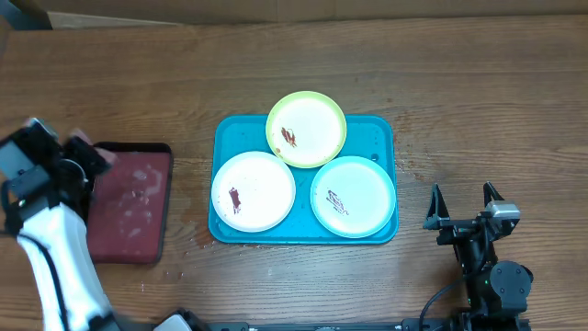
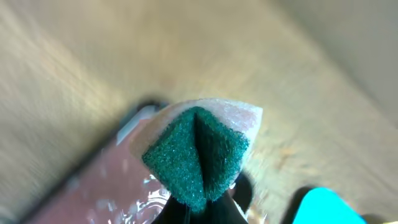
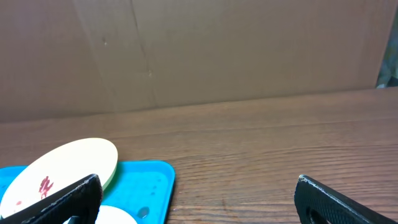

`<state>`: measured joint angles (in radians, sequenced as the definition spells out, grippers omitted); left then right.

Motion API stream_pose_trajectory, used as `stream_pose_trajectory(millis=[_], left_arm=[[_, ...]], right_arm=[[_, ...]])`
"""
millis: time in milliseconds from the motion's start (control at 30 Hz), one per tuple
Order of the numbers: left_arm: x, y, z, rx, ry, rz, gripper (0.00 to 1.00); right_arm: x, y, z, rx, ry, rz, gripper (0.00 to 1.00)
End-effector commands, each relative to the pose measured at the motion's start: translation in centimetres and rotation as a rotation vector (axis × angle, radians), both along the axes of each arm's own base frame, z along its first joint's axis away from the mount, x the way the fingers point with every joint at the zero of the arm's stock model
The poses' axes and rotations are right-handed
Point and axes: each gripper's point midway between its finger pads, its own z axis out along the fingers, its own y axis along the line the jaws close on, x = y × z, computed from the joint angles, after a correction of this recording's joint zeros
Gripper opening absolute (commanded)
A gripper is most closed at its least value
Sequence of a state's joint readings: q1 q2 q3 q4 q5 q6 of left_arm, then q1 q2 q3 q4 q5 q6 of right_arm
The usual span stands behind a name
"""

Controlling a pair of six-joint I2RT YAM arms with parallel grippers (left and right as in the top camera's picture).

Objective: Clean dirty plates on tray and stack at the side

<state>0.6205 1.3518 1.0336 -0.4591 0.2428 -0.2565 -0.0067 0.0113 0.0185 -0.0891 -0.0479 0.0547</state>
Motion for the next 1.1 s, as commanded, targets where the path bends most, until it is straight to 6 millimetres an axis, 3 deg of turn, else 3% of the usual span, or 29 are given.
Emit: stream_pose_trajectory(millis=[0, 267, 533, 867, 1067], left_arm=[[-0.1, -0.1, 4.8, 0.241, -0.038, -0.079, 0.04], [0.2, -1.8, 4.3, 0.351, 0.04, -0.18, 0.04], [-0.6, -0.7, 3.8, 0.395, 0.106, -0.116, 0.04], [-0.1, -0.4, 1.3, 0.355, 0.166, -0.129, 0.04], [-0.2, -0.2, 1.4, 0.366, 0.169, -0.118, 0.04]], right_arm=[[0.0, -0.1, -0.1, -0.003, -0.006, -0.005, 1.0], [0.0, -0.1, -0.1, -0.003, -0.006, -0.005, 1.0], [0.0, -0.1, -0.1, -0.003, -0.006, -0.005, 1.0], [0.0, -0.1, -0.1, -0.003, -0.006, -0.005, 1.0], [0.0, -0.1, -0.1, -0.003, -0.006, -0.005, 1.0]])
